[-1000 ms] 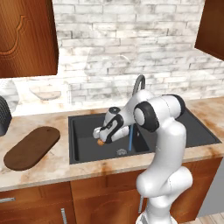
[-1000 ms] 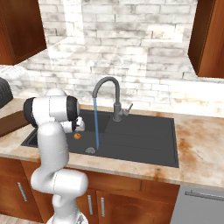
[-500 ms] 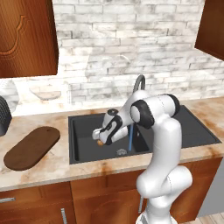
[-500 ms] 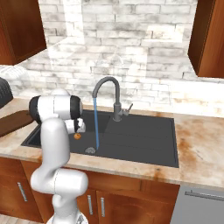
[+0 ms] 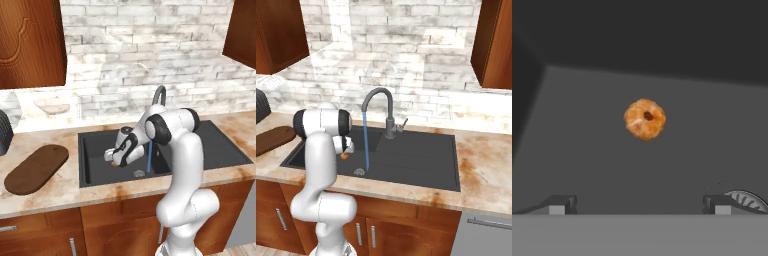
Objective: Pick the tangerine from the sink and place it on the cutting board to airdry. Then turn off the sink faucet.
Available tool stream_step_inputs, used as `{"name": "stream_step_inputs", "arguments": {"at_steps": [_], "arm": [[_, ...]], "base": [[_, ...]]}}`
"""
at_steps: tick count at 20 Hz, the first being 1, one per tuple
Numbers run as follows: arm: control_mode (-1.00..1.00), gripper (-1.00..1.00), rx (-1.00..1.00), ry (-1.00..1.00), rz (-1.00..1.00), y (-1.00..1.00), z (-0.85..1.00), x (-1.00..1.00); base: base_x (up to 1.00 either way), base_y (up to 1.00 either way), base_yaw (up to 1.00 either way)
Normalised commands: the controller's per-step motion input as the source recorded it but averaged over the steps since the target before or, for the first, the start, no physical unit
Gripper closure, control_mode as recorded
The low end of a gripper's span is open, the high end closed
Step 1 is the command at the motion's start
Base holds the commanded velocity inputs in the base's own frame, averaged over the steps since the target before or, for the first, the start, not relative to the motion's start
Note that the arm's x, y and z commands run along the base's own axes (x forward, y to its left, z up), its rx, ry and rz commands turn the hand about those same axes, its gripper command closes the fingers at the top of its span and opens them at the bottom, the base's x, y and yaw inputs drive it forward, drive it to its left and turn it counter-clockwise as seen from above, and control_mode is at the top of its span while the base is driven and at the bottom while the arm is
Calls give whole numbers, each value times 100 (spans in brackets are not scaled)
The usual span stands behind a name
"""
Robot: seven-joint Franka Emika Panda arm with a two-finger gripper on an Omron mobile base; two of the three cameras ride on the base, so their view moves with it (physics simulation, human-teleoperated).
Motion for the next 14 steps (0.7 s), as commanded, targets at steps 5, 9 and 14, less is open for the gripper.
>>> {"name": "stream_step_inputs", "arguments": {"at_steps": [5,9,14], "arm": [[-100,-100,0,1,-1,0,-13,17],[-100,-100,0,1,-1,0,-12,20],[-100,-100,0,0,-1,0,-14,16]], "base": [[0,0,0],[0,0,0],[0,0,0]]}}
